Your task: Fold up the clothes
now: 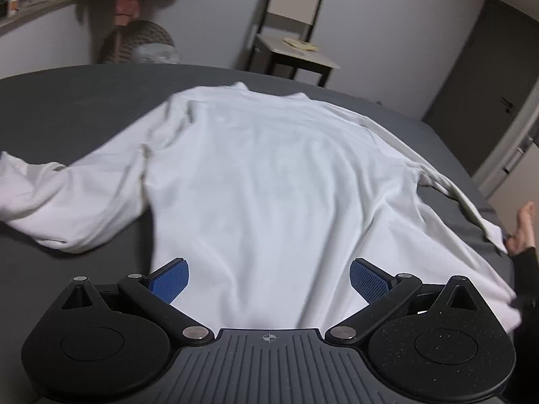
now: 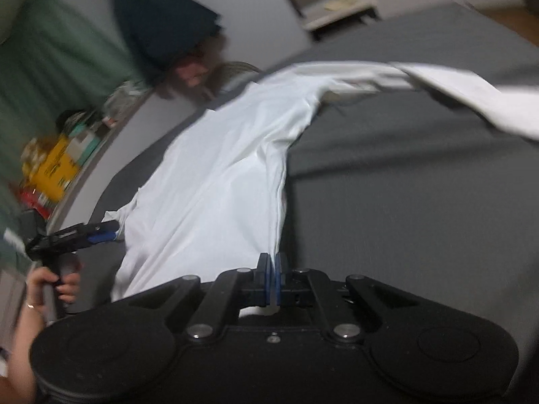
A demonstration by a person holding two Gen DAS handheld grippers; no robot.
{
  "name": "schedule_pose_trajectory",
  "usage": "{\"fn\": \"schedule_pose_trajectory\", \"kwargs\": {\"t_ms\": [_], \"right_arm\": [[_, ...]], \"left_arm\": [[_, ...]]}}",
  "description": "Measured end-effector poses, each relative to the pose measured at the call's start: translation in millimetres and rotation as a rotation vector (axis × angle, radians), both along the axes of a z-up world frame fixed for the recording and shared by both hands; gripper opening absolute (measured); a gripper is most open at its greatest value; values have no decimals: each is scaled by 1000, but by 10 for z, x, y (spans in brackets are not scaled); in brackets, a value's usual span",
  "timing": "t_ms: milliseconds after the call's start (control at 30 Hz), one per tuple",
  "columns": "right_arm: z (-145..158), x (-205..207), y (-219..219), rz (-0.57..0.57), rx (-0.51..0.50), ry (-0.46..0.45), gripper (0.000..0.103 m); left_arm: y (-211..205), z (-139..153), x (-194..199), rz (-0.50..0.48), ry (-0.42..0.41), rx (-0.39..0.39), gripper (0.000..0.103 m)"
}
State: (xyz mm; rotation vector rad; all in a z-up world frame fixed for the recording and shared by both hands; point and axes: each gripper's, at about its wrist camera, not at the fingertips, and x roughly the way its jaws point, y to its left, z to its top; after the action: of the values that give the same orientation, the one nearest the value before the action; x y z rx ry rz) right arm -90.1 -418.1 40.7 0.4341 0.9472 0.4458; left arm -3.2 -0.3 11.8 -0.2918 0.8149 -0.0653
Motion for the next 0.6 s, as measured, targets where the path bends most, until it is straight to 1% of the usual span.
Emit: {"fn": "schedule_pose_trajectory", "kwargs": {"t_ms": [33, 100, 167, 233, 267, 333, 367, 400, 467, 500, 567, 600], "right_arm": [[35, -121, -26, -23, -7, 33, 3], [0, -258, -63, -64, -44, 102, 3], [-102, -278, -67, -91, -46, 170, 3], [-151, -232, 26, -87, -119, 166, 3], [-171, -206, 76, -83, -154, 162, 3], [-181, -134, 193, -56, -212, 141, 4], [-184, -100, 254, -45, -248, 132, 11], [-180, -79, 320, -41, -309, 127, 23], [-166, -99, 411, -30, -418, 79, 39], [-146, -113, 460, -27, -470, 48, 40], [6, -195, 619, -12, -542, -78, 41], [102, -262, 744, 32, -544, -160, 42]], "left_arm": [[-23, 4, -3, -11, 3, 1, 102], [-69, 12, -9, -32, 8, 4, 102], [-115, 20, -16, -53, 13, 6, 102], [-155, 10, -22, -70, 23, 19, 102], [-92, 94, -114, -45, 15, 27, 102], [39, 269, -303, 7, -3, 43, 102], [104, 357, -398, 33, -12, 51, 102], [170, 444, -492, 59, -21, 59, 102], [300, 619, -681, 111, -39, 75, 102], [366, 707, -776, 137, -48, 83, 102], [497, 882, -965, 189, -66, 98, 102], [562, 970, -1060, 215, -75, 106, 102]]}}
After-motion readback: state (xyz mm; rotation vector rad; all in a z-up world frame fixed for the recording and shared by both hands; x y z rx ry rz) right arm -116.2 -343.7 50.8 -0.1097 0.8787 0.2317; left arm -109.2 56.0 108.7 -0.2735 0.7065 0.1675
